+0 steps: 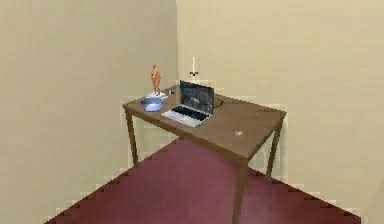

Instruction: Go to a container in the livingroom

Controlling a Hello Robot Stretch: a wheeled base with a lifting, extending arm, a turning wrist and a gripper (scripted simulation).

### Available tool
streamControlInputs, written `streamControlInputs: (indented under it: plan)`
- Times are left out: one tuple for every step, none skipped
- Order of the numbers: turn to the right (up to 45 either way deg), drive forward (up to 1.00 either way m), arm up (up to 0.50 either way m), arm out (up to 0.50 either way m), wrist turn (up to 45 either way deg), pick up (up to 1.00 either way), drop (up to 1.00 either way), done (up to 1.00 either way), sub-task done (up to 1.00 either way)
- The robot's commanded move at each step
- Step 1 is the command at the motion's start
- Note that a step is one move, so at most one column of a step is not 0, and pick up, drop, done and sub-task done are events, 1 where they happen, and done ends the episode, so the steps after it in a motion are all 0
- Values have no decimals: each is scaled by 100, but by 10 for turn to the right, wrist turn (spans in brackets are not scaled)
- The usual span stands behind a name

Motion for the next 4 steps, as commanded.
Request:
streamControlInputs:
  plan:
    - [60, 0, 0, 0, 0, 0, 0, 0, 0]
    - [30, 0, 0, 0, 0, 0, 0, 0, 0]
    - [0, 70, 0, 0, 0, 0, 0, 0, 0]
    - [-330, 0, 0, 0, 0, 0, 0, 0, 0]
